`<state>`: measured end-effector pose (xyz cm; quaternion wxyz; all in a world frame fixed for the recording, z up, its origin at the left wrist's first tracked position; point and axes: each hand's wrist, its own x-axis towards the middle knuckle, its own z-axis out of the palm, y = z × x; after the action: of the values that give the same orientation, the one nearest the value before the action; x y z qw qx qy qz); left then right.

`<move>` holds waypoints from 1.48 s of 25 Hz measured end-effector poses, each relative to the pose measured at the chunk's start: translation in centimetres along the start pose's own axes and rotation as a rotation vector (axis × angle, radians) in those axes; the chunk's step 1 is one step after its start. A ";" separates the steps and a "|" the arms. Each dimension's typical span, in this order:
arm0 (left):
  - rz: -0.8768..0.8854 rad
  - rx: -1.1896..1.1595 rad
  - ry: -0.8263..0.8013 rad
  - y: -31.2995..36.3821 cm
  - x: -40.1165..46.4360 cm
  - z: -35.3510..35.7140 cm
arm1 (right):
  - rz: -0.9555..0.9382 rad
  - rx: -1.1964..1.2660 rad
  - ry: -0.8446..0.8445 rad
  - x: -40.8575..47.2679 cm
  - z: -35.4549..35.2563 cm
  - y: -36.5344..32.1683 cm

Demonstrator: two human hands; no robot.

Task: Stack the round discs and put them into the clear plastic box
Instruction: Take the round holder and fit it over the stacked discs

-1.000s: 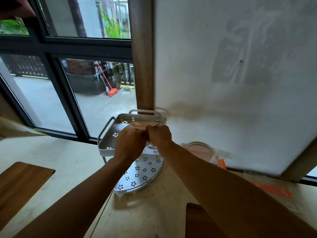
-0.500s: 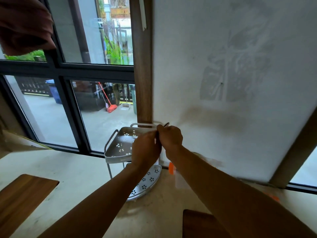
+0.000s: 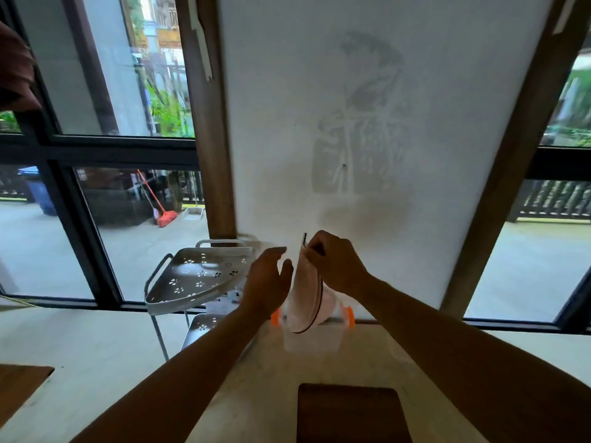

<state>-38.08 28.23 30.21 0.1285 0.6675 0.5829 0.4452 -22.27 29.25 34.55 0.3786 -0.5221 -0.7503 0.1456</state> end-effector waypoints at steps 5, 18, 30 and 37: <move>-0.041 -0.142 -0.148 -0.2 -0.7 -0.3 | -0.083 -0.088 -0.133 -1.2 -3.4 1.2; 0.143 0.092 -0.337 -0.6 -0.5 -0.6 | -0.056 -0.036 -0.051 -3.8 -3.8 8.0; 0.015 0.003 -0.405 -4.9 2.8 3.4 | 0.111 0.027 -0.042 -1.7 -0.4 15.8; -0.050 -0.019 -0.376 -8.8 6.7 6.4 | 0.048 -0.023 -0.088 3.1 3.0 19.2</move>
<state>-39.68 38.98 23.42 0.2526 0.7229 0.5608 0.3148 -11.96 40.46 22.04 0.3355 -0.5374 -0.7550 0.1690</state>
